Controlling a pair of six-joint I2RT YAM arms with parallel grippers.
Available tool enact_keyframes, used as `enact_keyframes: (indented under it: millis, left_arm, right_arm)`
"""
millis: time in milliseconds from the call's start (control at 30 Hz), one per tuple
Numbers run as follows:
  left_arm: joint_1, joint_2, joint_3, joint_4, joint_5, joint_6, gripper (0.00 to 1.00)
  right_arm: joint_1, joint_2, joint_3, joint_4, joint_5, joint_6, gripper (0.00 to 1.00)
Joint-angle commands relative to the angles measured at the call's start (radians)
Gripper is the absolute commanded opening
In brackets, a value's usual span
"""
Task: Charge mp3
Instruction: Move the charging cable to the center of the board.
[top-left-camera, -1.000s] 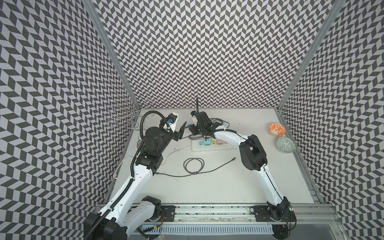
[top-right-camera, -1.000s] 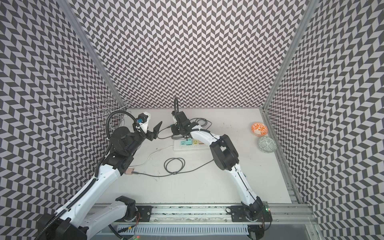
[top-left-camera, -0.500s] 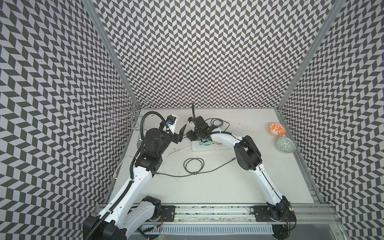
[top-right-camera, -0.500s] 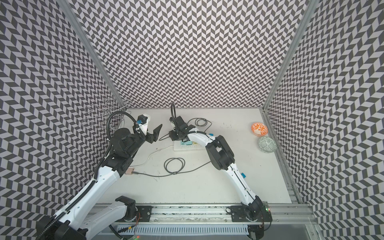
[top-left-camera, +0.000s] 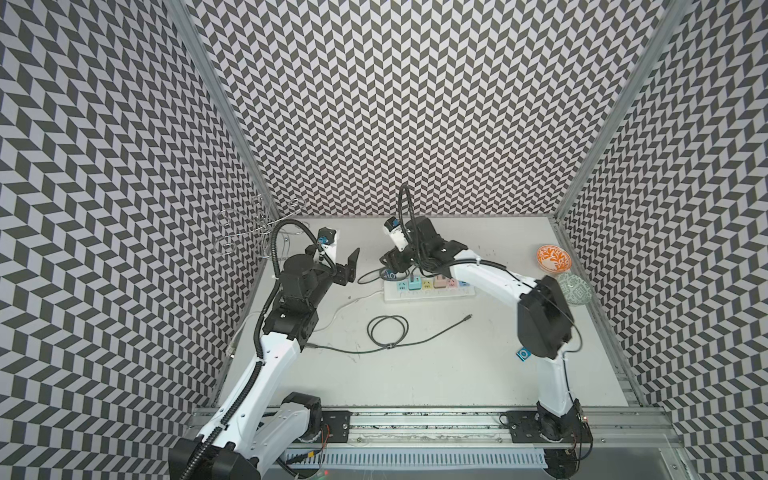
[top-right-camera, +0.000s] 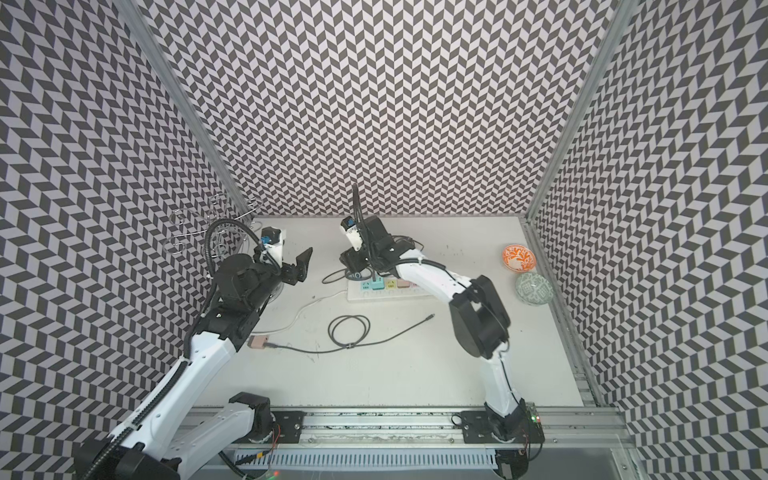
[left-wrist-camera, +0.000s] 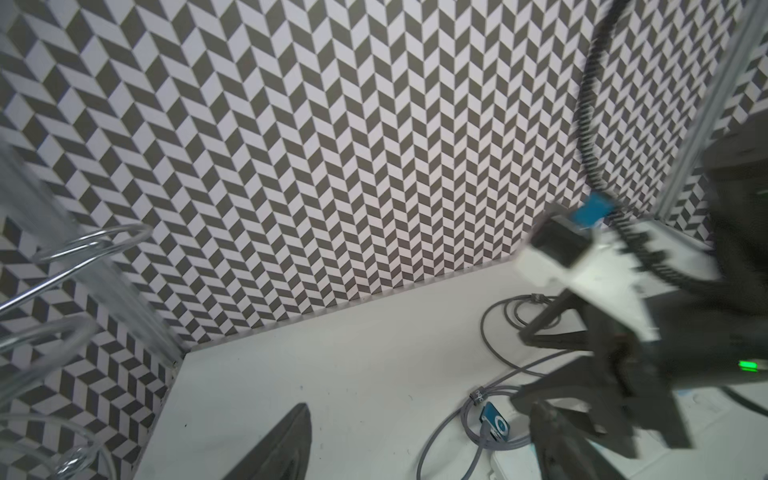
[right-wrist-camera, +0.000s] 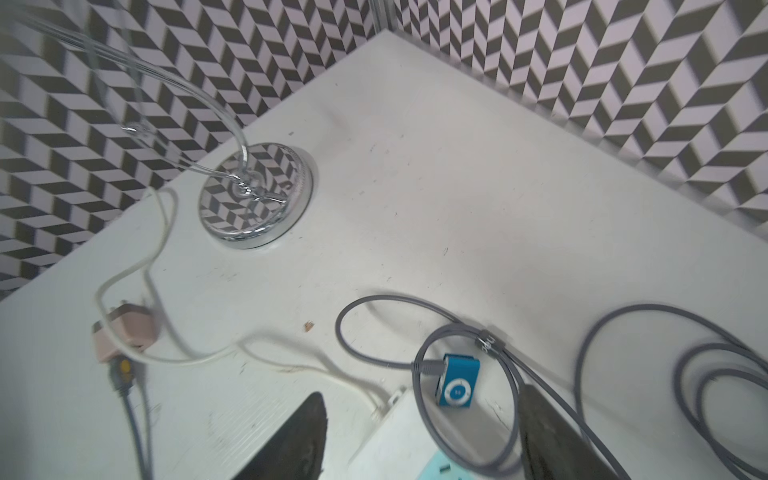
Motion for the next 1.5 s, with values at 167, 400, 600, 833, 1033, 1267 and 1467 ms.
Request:
enact_keyframes:
  millis: [167, 400, 600, 833, 1033, 1267, 1467]
  left_arm:
    - [0.071, 0.021, 0.074, -0.034, 0.027, -0.129, 0.82]
    - [0.084, 0.054, 0.097, -0.066, 0.056, -0.158, 0.82]
    - [0.085, 0.058, 0.093, -0.077, 0.079, -0.171, 0.82]
    - [0.084, 0.043, 0.089, -0.083, 0.087, -0.176, 0.81]
    - [0.085, 0.037, 0.083, -0.079, 0.09, -0.186, 0.8]
    - [0.085, 0.041, 0.074, -0.065, 0.091, -0.188, 0.8]
    - [0.084, 0.054, 0.083, -0.065, 0.085, -0.179, 0.8]
  right_arm:
    - [0.123, -0.383, -0.602, 0.219, -0.142, -0.217, 0.68]
    - [0.271, -0.34, -0.822, 0.341, -0.143, -0.226, 0.6]
    - [0.308, -0.21, -0.788, 0.407, -0.067, -0.218, 0.59]
    - [0.328, -0.152, -0.764, 0.438, -0.055, -0.257, 0.59]
    - [0.334, -0.14, -0.716, 0.393, -0.009, -0.282, 0.58]
    - [0.333, -0.177, -0.737, 0.456, -0.04, -0.346, 0.59]
    - [0.334, -0.05, -0.655, 0.396, -0.058, -0.367, 0.53]
